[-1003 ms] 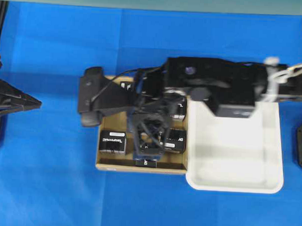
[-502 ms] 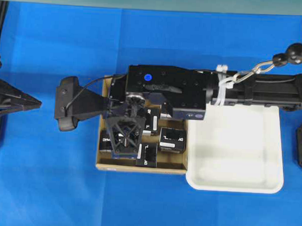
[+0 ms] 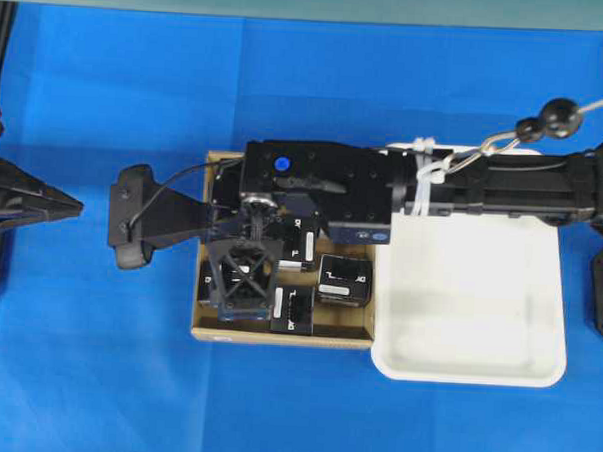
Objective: Pick a box that is randomly placed inside the cardboard box.
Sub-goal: 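Lower the open right gripper over the top-right DYNAMIXEL box, then close the right gripper on the DYNAMIXEL box inside the cardboard box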
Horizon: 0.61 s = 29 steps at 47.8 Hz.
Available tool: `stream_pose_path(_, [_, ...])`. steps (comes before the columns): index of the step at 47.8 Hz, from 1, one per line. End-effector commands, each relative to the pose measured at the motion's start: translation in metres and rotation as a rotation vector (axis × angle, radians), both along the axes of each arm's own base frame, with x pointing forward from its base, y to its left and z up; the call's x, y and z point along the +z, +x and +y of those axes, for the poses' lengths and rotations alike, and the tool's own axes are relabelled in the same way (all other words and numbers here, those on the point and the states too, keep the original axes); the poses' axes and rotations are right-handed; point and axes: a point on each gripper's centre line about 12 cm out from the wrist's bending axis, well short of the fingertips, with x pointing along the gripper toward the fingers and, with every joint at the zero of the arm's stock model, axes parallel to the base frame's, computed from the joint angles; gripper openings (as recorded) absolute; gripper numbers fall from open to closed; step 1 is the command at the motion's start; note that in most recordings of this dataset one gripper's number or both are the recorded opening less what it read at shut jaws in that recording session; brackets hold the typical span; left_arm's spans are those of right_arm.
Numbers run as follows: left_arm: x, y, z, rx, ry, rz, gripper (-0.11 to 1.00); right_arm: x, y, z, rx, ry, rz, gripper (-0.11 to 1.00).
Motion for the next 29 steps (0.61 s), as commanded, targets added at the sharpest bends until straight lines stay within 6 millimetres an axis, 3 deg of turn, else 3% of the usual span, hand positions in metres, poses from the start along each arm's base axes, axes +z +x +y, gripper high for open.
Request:
stream_pose_path(1, [0.009,0.002,0.000,-0.001,0.000,-0.020,-0.07,-0.009,0.003,0.005,-0.005,0.001,-0.015,1.00])
stream_pose_path(18, [0.009,0.002,0.002,0.009,0.004,-0.018,-0.07,-0.038,0.011,0.009,-0.020,-0.002,-0.025,1.00])
stream_pose_path(29, [0.009,0.003,0.002,0.008,0.006,-0.018,-0.07,-0.044,0.011,0.007,-0.012,-0.030,-0.017,1.00])
